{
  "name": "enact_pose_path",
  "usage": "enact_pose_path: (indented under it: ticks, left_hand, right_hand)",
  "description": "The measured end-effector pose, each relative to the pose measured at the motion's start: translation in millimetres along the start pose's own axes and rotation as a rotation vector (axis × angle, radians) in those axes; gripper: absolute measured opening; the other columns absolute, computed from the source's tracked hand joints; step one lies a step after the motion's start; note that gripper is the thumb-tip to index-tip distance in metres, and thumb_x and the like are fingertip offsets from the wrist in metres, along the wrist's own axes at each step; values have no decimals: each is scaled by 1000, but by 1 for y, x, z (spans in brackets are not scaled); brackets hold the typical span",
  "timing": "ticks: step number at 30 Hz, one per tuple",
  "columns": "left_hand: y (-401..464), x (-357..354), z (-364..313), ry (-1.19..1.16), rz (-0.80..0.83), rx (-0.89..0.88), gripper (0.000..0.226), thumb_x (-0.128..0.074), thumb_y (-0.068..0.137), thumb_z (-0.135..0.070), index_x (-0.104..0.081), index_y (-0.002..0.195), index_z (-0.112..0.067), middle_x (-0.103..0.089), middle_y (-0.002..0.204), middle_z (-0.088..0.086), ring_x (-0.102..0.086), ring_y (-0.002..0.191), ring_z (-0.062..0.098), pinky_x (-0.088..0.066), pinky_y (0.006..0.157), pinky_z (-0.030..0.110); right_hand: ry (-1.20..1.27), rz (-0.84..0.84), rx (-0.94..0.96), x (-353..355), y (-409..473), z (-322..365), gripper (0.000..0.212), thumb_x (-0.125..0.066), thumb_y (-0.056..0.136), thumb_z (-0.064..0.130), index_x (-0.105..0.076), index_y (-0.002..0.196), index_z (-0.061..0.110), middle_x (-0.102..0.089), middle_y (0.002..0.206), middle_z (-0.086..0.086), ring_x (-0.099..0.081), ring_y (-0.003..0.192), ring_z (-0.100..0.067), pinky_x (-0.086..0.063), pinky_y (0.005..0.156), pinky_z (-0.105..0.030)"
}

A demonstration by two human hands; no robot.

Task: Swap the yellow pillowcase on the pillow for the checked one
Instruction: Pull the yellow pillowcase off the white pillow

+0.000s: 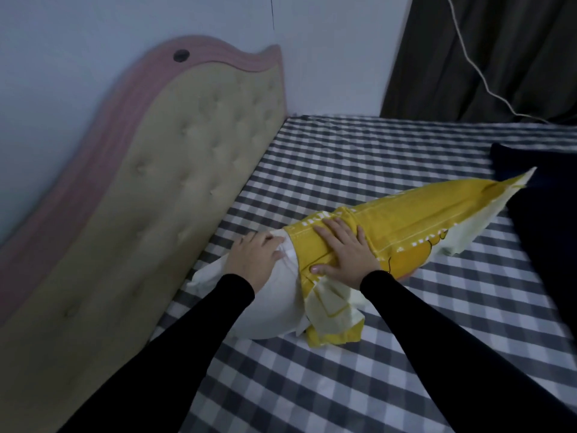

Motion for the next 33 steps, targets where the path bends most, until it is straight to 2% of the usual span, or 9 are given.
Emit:
enact_pose_path:
  ticks: [2, 6, 8, 12, 20, 25, 27, 29, 33]
  left_hand:
    - [-5, -12, 6, 42, 90, -3, 82, -25, 79, -76, -40, 143, -26, -49, 140, 0, -50, 118, 26, -35, 95, 39]
    - [-6, -31, 20, 11, 349, 72, 118, -50, 49, -93, -19, 147, -35, -43, 140, -2, -46, 121, 23, -38, 98, 40]
    - [-3, -37, 19, -75, 429, 125, 111, -62, 49, -86, -26, 142, -36, -52, 132, -2, -53, 115, 22, -43, 93, 38]
    - [0, -37, 1, -142, 456, 98, 85, -70, 55, -75, -45, 127, -37, -65, 114, -7, -60, 104, 20, -42, 78, 32]
    - [11, 17, 23, -394, 459, 178, 75, -80, 37, -66, -64, 105, -39, -67, 102, -15, -60, 93, 10, -50, 89, 35]
    - [3, 59, 54, -501, 423, 202, 48, -94, 49, -32, -60, 82, -41, -60, 87, -22, -56, 81, 3, -40, 65, 15]
    - [-4, 60, 61, -415, 431, 216, 53, -93, 50, -35, -62, 93, -37, -61, 92, -19, -55, 86, 8, -40, 67, 16]
    - [-10, 51, 60, -222, 463, 205, 69, -89, 52, -46, -60, 114, -34, -62, 111, -8, -54, 99, 15, -44, 82, 26]
    - [-32, 14, 20, 142, 565, 36, 108, -80, 49, -63, -30, 142, -39, -40, 143, -3, -39, 128, 24, -29, 106, 47]
  right_hand:
    - [-78, 3, -10, -3, 5, -4, 102, -17, 62, 91, -14, 149, 38, -13, 159, 4, -5, 147, -19, 3, 110, -64]
    - [-206, 9, -42, -7, 15, -1, 103, -14, 62, 92, -37, 141, 30, -48, 131, -6, -44, 122, -32, -24, 102, -63]
    - [-266, -5, -30, -6, 14, 1, 102, -14, 63, 90, -44, 137, 28, -54, 113, -7, -52, 104, -31, -37, 89, -51]
    - [-263, -25, -9, 6, 0, -12, 92, -23, 63, 87, -50, 132, 33, -57, 103, -4, -54, 101, -28, -42, 81, -42]
    - [-228, -3, -266, 88, -22, -54, 80, -60, 67, 74, -49, 133, 31, -52, 125, -5, -44, 121, -27, -33, 100, -40]
    - [-219, -8, -295, 105, -40, -34, 77, -61, 70, 71, -48, 133, 28, -51, 124, -7, -44, 120, -27, -35, 101, -40]
    - [-215, 10, -312, 100, -43, -21, 76, -63, 69, 69, -50, 130, 25, -51, 123, -7, -44, 120, -27, -35, 100, -40]
    - [-193, 58, -339, 86, -51, -16, 76, -65, 69, 67, -50, 130, 24, -50, 125, -8, -43, 121, -28, -35, 100, -41]
    - [-200, 99, -329, 53, -67, -5, 79, -65, 71, 65, -40, 136, 27, -46, 131, -7, -41, 123, -29, -32, 101, -42]
Point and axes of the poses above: each hand's wrist, its own y-axis towards the middle knuckle, its own x-axis out of the back of the hand, z = x × y, the point moved 9 cm from there along y, towards the middle knuckle
